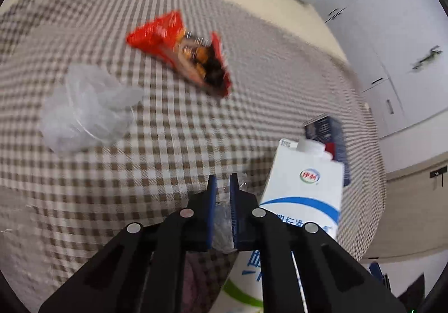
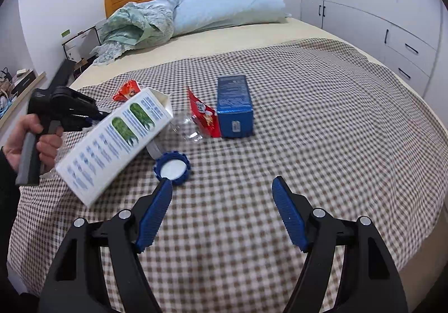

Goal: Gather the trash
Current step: 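Grasp the small red snack packet with the right gripper while the left grasps a clear plastic piece, then carry the red packet and clear plastic over the wastebasket with both tools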

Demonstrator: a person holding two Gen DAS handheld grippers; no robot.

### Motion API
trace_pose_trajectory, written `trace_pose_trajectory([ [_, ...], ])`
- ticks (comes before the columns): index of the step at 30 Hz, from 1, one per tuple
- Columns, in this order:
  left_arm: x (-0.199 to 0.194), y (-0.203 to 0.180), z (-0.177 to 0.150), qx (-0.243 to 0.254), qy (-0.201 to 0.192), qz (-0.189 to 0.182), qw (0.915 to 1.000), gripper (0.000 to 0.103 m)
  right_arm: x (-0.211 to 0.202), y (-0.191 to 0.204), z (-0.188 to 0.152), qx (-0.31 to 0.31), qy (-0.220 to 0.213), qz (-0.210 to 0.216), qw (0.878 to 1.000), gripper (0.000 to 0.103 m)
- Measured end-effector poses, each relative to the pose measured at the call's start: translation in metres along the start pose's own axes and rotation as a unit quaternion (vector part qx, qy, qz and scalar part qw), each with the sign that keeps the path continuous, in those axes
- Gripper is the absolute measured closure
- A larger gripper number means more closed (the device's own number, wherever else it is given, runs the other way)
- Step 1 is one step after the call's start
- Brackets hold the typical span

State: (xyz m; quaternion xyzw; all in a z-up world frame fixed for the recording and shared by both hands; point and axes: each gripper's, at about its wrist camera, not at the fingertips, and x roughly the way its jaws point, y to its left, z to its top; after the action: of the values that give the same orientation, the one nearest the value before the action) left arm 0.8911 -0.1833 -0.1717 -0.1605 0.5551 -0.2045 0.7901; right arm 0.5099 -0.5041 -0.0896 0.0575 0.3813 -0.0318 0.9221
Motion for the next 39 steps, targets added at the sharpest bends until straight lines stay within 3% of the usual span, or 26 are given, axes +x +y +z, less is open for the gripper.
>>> trace_pose_trajectory([
  [6, -0.069, 0.01, 0.001, 0.01, -0.065, -0.013, 0.9978, 0.097, 0.021, 0.006, 0.028, -0.008, -0.003, 0.019, 1.0, 0.032],
  [11, -0.119, 0.009, 0.003, 0.019, -0.107, -0.021, 0.9939, 0.097, 0.065, 0.013, 0.088, -0.027, 0.019, 0.061, 0.998, 0.035],
  [13, -0.132, 0.005, 0.004, 0.019, -0.117, -0.026, 0.9926, 0.097, 0.092, 0.021, 0.114, -0.039, 0.039, 0.063, 0.997, 0.053],
  [16, -0.146, 0.002, -0.001, 0.024, -0.127, -0.028, 0.9913, 0.097, 0.151, 0.038, 0.147, -0.048, 0.095, 0.056, 0.993, 0.054],
  [18, -0.153, 0.002, -0.006, 0.029, -0.128, -0.027, 0.991, 0.097, 0.181, 0.049, 0.152, -0.064, 0.132, 0.038, 0.989, 0.06],
  [22, -0.161, 0.005, -0.011, 0.028, -0.131, -0.02, 0.9908, 0.097, 0.218, 0.054, 0.142, -0.063, 0.196, 0.007, 0.979, 0.095],
  [24, -0.17, 0.005, -0.012, 0.026, -0.133, -0.019, 0.9906, 0.097, 0.211, 0.052, 0.141, -0.048, 0.186, 0.001, 0.981, 0.099],
  [30, -0.214, -0.012, -0.019, 0.027, -0.159, -0.013, 0.9868, 0.097, 0.123, 0.054, 0.18, -0.035, 0.092, 0.018, 0.995, 0.1],
  [35, -0.27, -0.045, -0.037, 0.037, -0.185, -0.029, 0.9816, 0.097, 0.036, 0.064, 0.201, -0.039, 0.057, 0.101, 0.992, 0.1],
  [39, -0.307, -0.08, -0.059, 0.064, -0.204, -0.026, 0.9766, 0.097, -0.03, 0.084, 0.195, -0.064, 0.029, 0.127, 0.989, 0.1],
])
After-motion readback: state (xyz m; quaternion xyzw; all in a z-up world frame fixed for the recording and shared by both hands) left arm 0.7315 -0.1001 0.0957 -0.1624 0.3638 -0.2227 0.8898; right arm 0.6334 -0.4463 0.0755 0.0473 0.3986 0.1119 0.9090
